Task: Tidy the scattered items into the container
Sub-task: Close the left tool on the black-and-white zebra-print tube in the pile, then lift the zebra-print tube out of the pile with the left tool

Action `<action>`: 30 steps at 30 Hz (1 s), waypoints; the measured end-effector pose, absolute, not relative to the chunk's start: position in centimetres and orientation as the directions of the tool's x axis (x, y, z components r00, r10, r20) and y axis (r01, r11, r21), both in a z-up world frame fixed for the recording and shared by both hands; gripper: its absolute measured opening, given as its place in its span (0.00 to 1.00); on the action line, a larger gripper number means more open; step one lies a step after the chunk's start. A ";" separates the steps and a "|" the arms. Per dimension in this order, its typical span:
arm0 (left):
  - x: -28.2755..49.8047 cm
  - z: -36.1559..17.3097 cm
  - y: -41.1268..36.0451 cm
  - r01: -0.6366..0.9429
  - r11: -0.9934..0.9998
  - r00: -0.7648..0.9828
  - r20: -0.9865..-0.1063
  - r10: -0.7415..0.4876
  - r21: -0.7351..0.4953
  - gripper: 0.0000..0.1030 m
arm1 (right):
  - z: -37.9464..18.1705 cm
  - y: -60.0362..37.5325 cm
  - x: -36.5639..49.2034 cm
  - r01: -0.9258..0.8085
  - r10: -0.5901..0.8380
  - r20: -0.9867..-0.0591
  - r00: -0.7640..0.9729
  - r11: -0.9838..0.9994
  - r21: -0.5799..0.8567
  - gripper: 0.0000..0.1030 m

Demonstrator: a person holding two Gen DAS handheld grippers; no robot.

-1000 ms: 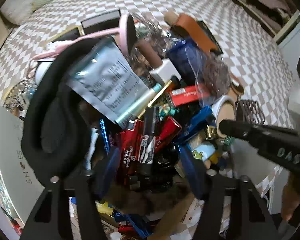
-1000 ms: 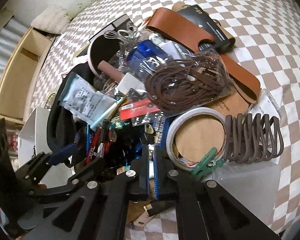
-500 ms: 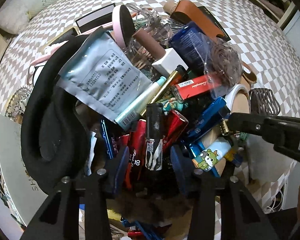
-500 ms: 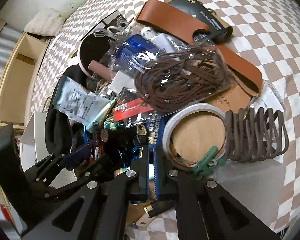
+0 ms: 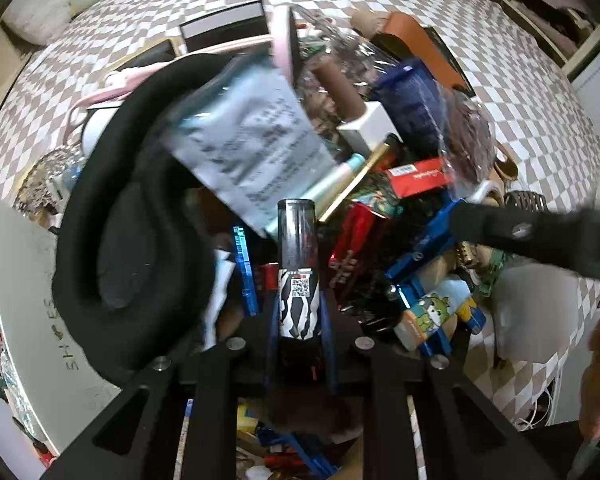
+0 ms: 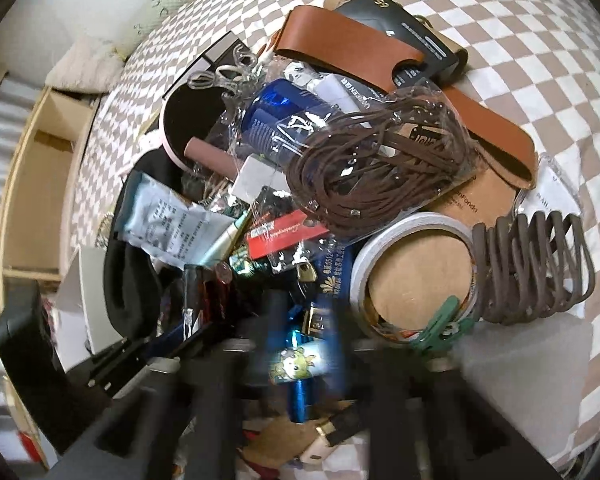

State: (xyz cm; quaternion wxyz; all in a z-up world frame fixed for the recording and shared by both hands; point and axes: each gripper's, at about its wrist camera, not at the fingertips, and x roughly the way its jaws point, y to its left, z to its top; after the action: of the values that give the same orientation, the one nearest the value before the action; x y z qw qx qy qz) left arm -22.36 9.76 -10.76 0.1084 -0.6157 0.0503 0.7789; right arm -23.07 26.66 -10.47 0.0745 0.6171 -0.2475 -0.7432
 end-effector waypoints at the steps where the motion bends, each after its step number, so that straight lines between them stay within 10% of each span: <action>1: -22.4 -10.6 9.4 -0.220 -0.974 -0.221 -0.969 0.109 -0.059 0.19 | -10.3 26.7 -23.0 -0.202 -0.416 -0.878 -0.238 -0.863 0.464 0.78; 8: -22.6 -9.6 7.4 -0.169 -0.981 -0.240 -0.961 0.136 -0.097 0.19 | -9.9 25.6 -23.4 -0.150 -0.417 -0.880 -0.229 -0.878 0.455 0.77; 10: -22.5 -9.5 7.3 -0.170 -0.980 -0.240 -0.960 0.141 -0.101 0.19 | -10.2 25.3 -23.6 -0.145 -0.406 -0.889 -0.213 -0.886 0.440 0.56; 22: -22.1 -9.1 6.4 -0.166 -0.978 -0.243 -0.956 0.163 -0.124 0.19 | -10.1 23.7 -24.2 -0.088 -0.278 -0.930 -0.240 -0.948 0.306 0.21; 30: -22.1 -8.9 6.1 -0.156 -0.978 -0.243 -0.955 0.173 -0.138 0.19 | -8.7 22.3 -24.0 -0.001 -0.251 -0.924 -0.290 -0.965 0.262 0.16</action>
State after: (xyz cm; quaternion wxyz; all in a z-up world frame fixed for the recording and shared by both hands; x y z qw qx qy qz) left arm -22.05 6.07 -8.92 0.1043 -0.6065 -0.0071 0.7882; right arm -23.97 22.35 -8.72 0.0783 0.5906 -0.1067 -0.7960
